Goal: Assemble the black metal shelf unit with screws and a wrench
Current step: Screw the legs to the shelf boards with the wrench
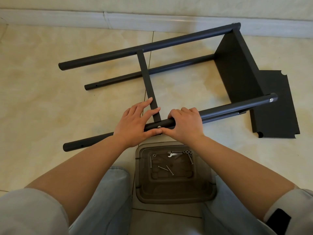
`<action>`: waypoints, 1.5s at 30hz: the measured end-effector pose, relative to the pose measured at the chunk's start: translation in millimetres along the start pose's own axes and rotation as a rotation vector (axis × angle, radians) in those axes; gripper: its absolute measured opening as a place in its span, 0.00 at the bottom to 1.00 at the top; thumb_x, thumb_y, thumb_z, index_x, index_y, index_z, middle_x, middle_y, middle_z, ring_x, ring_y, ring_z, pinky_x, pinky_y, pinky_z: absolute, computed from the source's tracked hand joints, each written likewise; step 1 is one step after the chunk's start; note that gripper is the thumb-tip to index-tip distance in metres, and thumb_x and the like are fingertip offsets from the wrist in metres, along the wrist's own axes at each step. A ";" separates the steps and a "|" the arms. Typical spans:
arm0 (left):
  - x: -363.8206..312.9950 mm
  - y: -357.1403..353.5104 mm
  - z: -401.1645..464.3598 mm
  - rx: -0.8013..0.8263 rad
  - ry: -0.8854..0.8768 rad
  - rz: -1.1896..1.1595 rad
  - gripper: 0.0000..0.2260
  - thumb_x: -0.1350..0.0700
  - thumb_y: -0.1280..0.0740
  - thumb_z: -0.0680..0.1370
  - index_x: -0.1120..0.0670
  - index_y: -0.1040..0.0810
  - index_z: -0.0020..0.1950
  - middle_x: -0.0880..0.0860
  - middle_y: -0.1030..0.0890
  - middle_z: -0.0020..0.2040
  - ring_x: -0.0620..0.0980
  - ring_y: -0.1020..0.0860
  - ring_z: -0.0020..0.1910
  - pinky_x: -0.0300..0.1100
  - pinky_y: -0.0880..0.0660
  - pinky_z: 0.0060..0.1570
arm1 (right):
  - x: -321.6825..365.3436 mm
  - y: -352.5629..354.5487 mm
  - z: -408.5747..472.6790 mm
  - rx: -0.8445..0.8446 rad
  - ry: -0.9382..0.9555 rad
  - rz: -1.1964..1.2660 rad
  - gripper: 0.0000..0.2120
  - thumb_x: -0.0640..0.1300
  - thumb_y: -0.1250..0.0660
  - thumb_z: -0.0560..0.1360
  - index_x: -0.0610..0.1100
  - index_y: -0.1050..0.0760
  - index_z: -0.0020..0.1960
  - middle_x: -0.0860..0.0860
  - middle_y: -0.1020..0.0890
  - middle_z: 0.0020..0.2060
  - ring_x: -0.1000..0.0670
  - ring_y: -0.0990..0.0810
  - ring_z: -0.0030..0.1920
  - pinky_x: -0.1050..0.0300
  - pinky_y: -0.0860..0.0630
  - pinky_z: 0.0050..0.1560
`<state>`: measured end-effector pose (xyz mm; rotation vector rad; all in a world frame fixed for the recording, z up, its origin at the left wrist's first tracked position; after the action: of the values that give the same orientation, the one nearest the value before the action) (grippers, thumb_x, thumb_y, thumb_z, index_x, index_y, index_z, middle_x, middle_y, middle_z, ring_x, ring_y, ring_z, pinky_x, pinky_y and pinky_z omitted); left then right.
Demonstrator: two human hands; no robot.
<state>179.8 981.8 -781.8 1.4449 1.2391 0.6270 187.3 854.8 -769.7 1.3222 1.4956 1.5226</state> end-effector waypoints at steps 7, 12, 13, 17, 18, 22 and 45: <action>7.4 -2.7 -18.6 0.009 -0.041 -0.004 0.35 0.28 0.53 0.69 0.39 0.42 0.74 0.47 0.49 0.77 0.51 0.45 0.73 0.51 0.45 0.71 | 18.4 -11.4 -19.7 -0.012 0.086 0.078 0.20 0.62 0.37 0.74 0.47 0.24 0.57 0.51 0.19 0.49 0.48 0.23 0.51 0.53 0.33 0.53; 8.9 -3.3 -19.6 0.022 -0.046 -0.023 0.34 0.28 0.53 0.69 0.38 0.43 0.74 0.46 0.50 0.77 0.50 0.46 0.74 0.50 0.46 0.71 | 53.6 0.7 -59.6 -0.333 0.528 0.149 0.07 0.45 0.36 0.73 0.45 0.29 0.49 0.48 0.22 0.43 0.50 0.28 0.43 0.59 0.31 0.43; 9.2 -2.3 -19.7 0.015 -0.046 -0.032 0.34 0.28 0.53 0.70 0.38 0.42 0.74 0.46 0.49 0.77 0.50 0.46 0.74 0.50 0.45 0.71 | 63.6 -11.0 -69.2 -0.261 0.632 0.143 0.07 0.44 0.33 0.72 0.45 0.28 0.48 0.49 0.22 0.41 0.51 0.28 0.41 0.59 0.30 0.41; 9.1 -3.4 -19.9 0.013 -0.040 -0.043 0.32 0.29 0.54 0.71 0.37 0.42 0.74 0.45 0.50 0.77 0.49 0.46 0.74 0.48 0.46 0.71 | 71.2 -82.3 -89.9 0.291 0.618 0.107 0.09 0.42 0.33 0.74 0.43 0.23 0.54 0.47 0.19 0.49 0.49 0.21 0.49 0.56 0.22 0.49; 9.2 -4.0 -19.8 0.016 -0.037 -0.042 0.32 0.29 0.54 0.71 0.37 0.43 0.73 0.44 0.50 0.77 0.49 0.47 0.74 0.48 0.47 0.71 | 67.3 -99.4 -91.3 0.387 0.562 0.074 0.12 0.42 0.37 0.77 0.42 0.25 0.59 0.46 0.22 0.56 0.47 0.23 0.56 0.54 0.25 0.56; 10.0 -2.1 -20.2 0.016 -0.023 -0.044 0.32 0.30 0.55 0.71 0.37 0.42 0.73 0.45 0.50 0.77 0.49 0.46 0.74 0.49 0.46 0.71 | 68.2 -127.5 -86.6 0.532 0.475 0.005 0.19 0.39 0.40 0.79 0.42 0.34 0.70 0.43 0.31 0.68 0.44 0.33 0.68 0.50 0.33 0.66; 7.0 -2.1 -20.8 0.030 -0.015 -0.004 0.27 0.34 0.45 0.76 0.37 0.43 0.74 0.44 0.52 0.77 0.48 0.47 0.74 0.47 0.47 0.72 | 77.7 -155.4 -66.8 0.555 0.337 -0.101 0.21 0.37 0.45 0.80 0.37 0.39 0.72 0.39 0.34 0.67 0.40 0.33 0.66 0.49 0.29 0.61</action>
<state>163.0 995.9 -779.6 1.4691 1.2447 0.5960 69.0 929.6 -892.3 1.2914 2.2847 1.3627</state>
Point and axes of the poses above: each hand's wrist, its own z-axis towards the middle knuckle, its own y-axis out of the back of the hand, x = y × z, the point moved 9 cm from there along z, towards the middle knuckle
